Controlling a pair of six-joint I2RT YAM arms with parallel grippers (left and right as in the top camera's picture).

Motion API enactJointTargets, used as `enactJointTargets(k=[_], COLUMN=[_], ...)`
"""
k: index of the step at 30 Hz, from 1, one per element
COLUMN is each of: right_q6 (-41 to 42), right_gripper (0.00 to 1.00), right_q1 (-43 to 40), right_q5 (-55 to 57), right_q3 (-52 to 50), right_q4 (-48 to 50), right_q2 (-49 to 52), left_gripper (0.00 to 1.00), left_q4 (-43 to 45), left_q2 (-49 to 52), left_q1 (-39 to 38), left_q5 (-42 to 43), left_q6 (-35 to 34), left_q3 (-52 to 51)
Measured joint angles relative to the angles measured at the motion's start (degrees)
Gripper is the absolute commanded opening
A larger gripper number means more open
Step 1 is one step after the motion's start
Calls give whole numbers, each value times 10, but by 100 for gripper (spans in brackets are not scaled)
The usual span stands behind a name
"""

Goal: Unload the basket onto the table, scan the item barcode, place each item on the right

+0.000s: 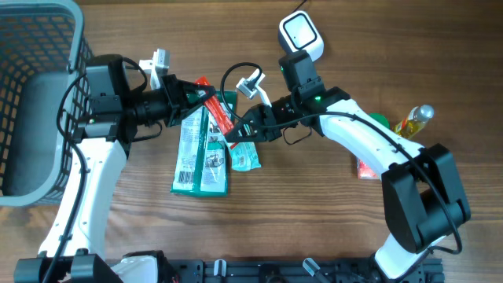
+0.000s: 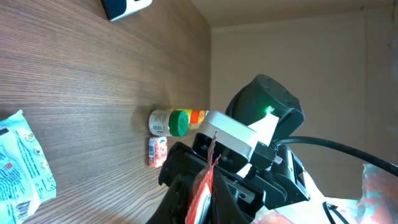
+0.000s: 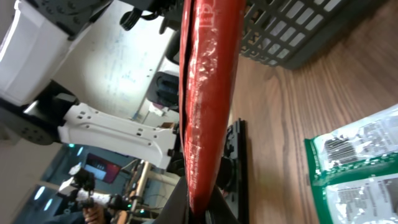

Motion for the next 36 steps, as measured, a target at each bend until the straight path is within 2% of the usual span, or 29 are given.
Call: enactJointTargets(k=[1, 2, 3, 8, 11, 14, 17, 20, 23, 25, 30, 32, 36], right_q6=[0, 0, 0, 0, 0, 0, -15, -71, -133, -190, -361, -426, -507], right_gripper=[4, 4, 4, 4, 4, 4, 4, 4, 4, 4, 4, 4, 4], right_q1=[0, 0, 0, 0, 0, -1, -4, -7, -7, -7, -7, -7, -8], right_q5=[5, 16, 26, 120, 165, 227, 276, 405, 517, 610, 829, 921, 1036], right_q3=[0, 0, 0, 0, 0, 0, 21, 149, 263, 309, 321, 321, 321], right_q4=[2, 6, 7, 8, 7, 1, -70, -283, -374, -385, -370, -349, -290], right_q2=[0, 0, 0, 0, 0, 0, 0, 0, -2, -7, -9, -8, 7], left_gripper=[51, 70, 82, 98, 100, 100, 100, 100, 100, 100, 100, 100, 100], left_q4=[0, 1, 0, -1, -14, -54, -85, -108, -136, -139, -139, -139, -141], left_q2=[0, 0, 0, 0, 0, 0, 0, 0, 0, 0, 0, 0, 0], left_q1=[0, 0, 0, 0, 0, 0, 0, 0, 0, 0, 0, 0, 0], left_q5=[-6, -14, -25, -157, -224, -334, -436, -522, -560, -573, -584, -586, -586], left_q6=[4, 5, 9, 17, 19, 20, 20, 20, 20, 20, 20, 20, 20], left_q3=[0, 0, 0, 0, 0, 0, 0, 0, 0, 0, 0, 0, 0])
